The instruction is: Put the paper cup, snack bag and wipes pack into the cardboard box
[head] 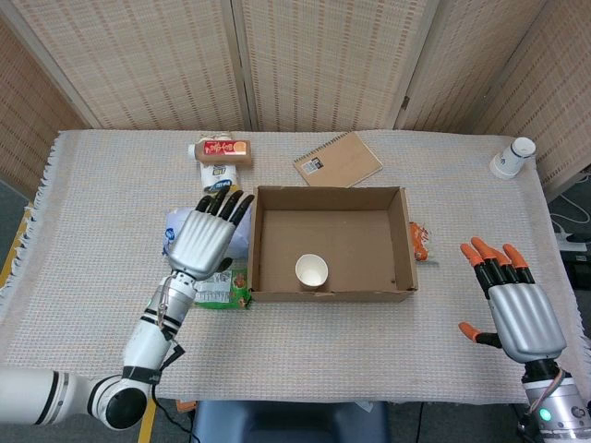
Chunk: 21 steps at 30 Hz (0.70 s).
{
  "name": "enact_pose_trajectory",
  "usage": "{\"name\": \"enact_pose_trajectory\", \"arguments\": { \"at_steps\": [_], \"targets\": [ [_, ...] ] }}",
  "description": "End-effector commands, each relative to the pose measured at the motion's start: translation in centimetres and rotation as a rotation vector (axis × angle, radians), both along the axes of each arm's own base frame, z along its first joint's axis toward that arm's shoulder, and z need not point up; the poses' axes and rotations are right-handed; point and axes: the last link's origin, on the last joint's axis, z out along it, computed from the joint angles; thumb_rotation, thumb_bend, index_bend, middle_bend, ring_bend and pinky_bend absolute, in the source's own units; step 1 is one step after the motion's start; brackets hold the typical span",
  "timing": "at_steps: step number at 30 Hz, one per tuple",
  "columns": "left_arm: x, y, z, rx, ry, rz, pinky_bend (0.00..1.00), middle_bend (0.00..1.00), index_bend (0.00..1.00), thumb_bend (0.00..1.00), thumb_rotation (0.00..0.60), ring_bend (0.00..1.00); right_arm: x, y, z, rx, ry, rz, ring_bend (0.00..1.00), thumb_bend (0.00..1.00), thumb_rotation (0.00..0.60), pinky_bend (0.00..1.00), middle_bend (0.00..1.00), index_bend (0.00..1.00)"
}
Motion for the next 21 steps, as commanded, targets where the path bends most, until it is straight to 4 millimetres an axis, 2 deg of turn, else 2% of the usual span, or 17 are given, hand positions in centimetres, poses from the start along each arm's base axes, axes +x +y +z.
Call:
{"name": "enact_pose_trajectory", "arguments": {
  "at_steps": [1,7,13,17,21],
  "targets": [
    [-5.0,-2.5,1.8,-0.001,-0.020,0.046,0.25,0.14,0.02,0.15,0.600,0.05,0.1,0.1,-0.1,0.004,0.000,0.004,0.00,0.08,0.600,0.00,0.00,0.04],
    [-10.3,-5.7,0.6,-0.035,-0.022,0.039,0.27,0.17,0.08,0.16,0.600,0.08,0.1,0.1,-0.2,0.007,0.001,0.007,0.00,0.08,0.600,0.00,0.00,0.04],
    [-13.5,-8.1,-1.7,-0.087,-0.046,0.071,0.28,0.20,0.12,0.16,0.600,0.10,0.1,0.1,-0.3,0.009,-0.001,0.006,0.00,0.08,0.600,0.00,0.00,0.04],
    [-14.8,-8.4,-3.2,-0.117,-0.053,0.101,0.29,0.21,0.16,0.16,0.600,0.11,0.1,0.1,-0.4,0.015,0.000,0.006,0.00,0.08,0.600,0.00,0.00,0.04],
    [-15.6,-7.5,-4.8,-0.128,-0.041,0.111,0.29,0.21,0.16,0.16,0.600,0.11,0.1,0.2,-0.4,0.015,-0.001,0.008,0.00,0.08,0.600,0.00,0.00,0.04]
  ]
}}
